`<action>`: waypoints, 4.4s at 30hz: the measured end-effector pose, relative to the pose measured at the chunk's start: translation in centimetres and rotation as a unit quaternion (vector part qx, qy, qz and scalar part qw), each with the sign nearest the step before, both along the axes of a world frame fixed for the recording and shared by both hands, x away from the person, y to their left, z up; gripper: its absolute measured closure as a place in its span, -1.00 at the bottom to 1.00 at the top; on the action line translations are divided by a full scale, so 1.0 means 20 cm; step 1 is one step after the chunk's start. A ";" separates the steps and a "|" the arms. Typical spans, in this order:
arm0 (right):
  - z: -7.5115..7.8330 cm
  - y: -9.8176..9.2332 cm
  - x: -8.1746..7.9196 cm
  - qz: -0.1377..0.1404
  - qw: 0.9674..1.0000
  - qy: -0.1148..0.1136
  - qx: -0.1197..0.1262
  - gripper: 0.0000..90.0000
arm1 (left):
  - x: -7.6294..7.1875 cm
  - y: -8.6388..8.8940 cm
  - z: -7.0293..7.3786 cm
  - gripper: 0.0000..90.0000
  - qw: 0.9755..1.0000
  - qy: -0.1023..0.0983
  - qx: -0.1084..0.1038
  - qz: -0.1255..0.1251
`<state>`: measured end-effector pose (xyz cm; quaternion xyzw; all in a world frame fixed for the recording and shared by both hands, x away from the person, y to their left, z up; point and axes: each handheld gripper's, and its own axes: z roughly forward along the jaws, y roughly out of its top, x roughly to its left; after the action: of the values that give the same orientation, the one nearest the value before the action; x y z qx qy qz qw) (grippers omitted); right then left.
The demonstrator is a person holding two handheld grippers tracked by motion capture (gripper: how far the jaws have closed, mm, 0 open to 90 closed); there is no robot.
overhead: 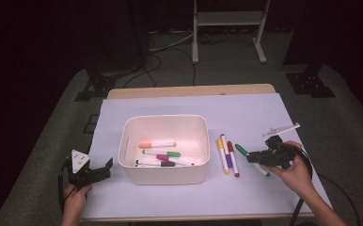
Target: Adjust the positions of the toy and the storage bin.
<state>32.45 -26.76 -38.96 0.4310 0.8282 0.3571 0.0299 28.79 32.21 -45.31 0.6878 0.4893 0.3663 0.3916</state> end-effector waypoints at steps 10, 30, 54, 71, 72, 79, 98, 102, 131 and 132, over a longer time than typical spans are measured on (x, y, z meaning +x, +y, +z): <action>0.21 0.09 0.02 0.039 0.999 -0.014 0.023 0.69 | 0.00 0.00 0.00 -1.00 1.000 0.000 0.000 -0.001; 0.55 0.33 0.03 0.116 0.992 -0.043 0.040 0.69 | 0.00 0.00 0.00 -1.00 1.000 0.001 0.000 -0.002; 0.66 0.80 0.07 0.224 0.974 -0.037 0.028 0.69 | 0.00 0.00 0.00 -1.00 1.000 0.000 -0.002 -0.004; 0.64 1.01 0.10 0.266 0.963 -0.024 0.024 0.69 | 0.00 0.00 0.00 -1.00 1.000 0.000 -0.003 -0.005; 0.65 1.02 0.11 0.267 0.963 -0.022 0.024 0.69 | 0.00 0.00 0.00 -1.00 1.000 0.000 -0.003 -0.005; 0.64 1.10 0.12 0.279 0.960 -0.017 0.018 0.68 | 0.00 0.00 0.00 -1.00 1.000 0.000 -0.003 -0.006; 0.54 1.25 0.17 0.301 0.954 -0.007 0.001 0.68 | 0.00 0.00 0.00 -1.00 1.000 -0.002 -0.005 -0.008; 0.51 1.27 0.18 0.301 0.954 0.002 0.001 0.68 | 0.00 0.00 0.00 -1.00 1.000 -0.001 -0.005 -0.008; 0.29 1.44 0.21 0.331 0.943 0.033 -0.029 0.68 | 0.00 0.01 0.00 -1.00 1.000 -0.003 -0.007 -0.010; 0.28 1.44 0.21 0.332 0.942 0.034 -0.030 0.68 | 0.00 0.01 0.00 -1.00 1.000 -0.002 -0.006 -0.010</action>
<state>36.62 2.11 -33.28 0.1428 0.9352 0.3065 -0.1054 28.78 32.31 -45.30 0.6893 0.4836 0.3608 0.4009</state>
